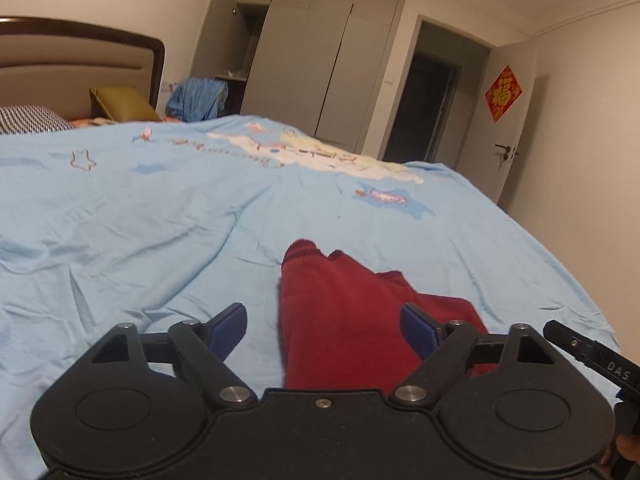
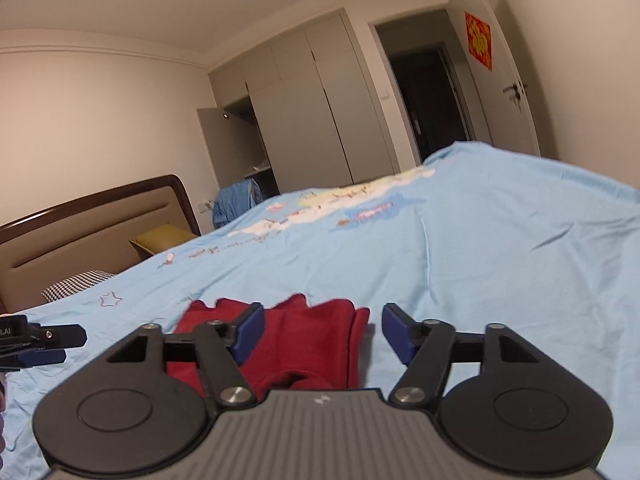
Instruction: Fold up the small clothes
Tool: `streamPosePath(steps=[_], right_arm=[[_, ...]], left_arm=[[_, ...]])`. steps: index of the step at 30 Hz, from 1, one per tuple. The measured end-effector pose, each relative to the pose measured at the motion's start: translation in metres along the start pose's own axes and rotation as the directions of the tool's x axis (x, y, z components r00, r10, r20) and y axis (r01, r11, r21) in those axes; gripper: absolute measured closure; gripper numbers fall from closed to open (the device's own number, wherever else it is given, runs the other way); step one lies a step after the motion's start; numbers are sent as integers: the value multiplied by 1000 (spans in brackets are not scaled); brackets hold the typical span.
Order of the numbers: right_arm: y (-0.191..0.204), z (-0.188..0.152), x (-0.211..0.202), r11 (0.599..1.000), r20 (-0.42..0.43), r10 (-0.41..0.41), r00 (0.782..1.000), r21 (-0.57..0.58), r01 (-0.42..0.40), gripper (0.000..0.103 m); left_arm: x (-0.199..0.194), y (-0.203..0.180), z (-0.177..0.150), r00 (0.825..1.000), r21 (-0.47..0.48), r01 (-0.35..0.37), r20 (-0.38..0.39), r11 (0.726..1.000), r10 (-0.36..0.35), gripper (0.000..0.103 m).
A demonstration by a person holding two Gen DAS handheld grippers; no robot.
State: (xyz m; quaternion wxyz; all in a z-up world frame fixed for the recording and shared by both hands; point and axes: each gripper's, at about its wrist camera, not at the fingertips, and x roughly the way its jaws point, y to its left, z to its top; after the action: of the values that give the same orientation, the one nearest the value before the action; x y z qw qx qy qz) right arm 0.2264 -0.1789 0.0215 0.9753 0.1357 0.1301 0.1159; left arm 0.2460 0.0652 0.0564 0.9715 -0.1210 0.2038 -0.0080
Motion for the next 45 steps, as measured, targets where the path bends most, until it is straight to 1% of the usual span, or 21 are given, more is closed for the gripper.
streamPosePath(steps=[2, 3, 4, 7, 12, 16, 19, 22, 25, 29, 33, 37, 40, 45], right_arm=[[7, 3, -23, 1000, 23, 13, 1000, -21, -13, 25], [10, 4, -34, 999, 32, 15, 999, -31, -14, 18], [14, 5, -46, 999, 44, 16, 999, -40, -14, 15], [23, 3, -80, 997, 69, 32, 997, -69, -27, 9], [44, -9, -127, 988, 89, 35, 995, -155, -21, 1], [60, -23, -156, 980, 97, 24, 995, -199, -4, 0], [67, -37, -172, 976, 95, -15, 995, -215, 35, 0], [70, -52, -184, 975, 77, -60, 995, -211, 75, 0], [72, -66, -196, 973, 65, -91, 994, -206, 103, 0], [75, -78, -212, 970, 74, -128, 989, -197, 140, 0], [75, -89, -218, 967, 86, -137, 987, -204, 152, 0], [72, -96, -214, 967, 73, -141, 987, -204, 153, 0], [67, -99, -215, 969, 76, -150, 986, -184, 162, 0], [64, -99, -216, 971, 83, -155, 984, -169, 167, 0]], left_arm=[[-20, -2, -3, 1000, 3, 3, 22, 1000, -3, 8], [-30, -3, -6, 999, 3, 3, 33, 1000, -3, 3], [-39, -5, -9, 999, 4, 2, 43, 1000, -2, 1], [-63, -7, -22, 998, 23, 12, 54, 1000, -13, 1], [-100, -9, -47, 998, 41, 31, 59, 999, -34, 1], [-124, -8, -66, 998, 62, 18, 59, 998, -21, 1], [-137, -8, -82, 999, 98, -3, 49, 995, -2, 1], [-146, -9, -98, 999, 145, -18, 34, 989, 13, 1], [-156, -10, -112, 999, 177, -31, 36, 984, 25, 1], [-172, -10, -123, 999, 181, -29, 43, 983, 22, 1], [-177, -10, -130, 999, 192, -26, 34, 981, 20, 1], [-176, -14, -134, 1000, 211, -22, 15, 977, 20, 1], [-176, -17, -136, 1000, 224, -9, 10, 975, 7, 1], [-175, -21, -138, 1000, 242, -13, 6, 970, 12, 1]])
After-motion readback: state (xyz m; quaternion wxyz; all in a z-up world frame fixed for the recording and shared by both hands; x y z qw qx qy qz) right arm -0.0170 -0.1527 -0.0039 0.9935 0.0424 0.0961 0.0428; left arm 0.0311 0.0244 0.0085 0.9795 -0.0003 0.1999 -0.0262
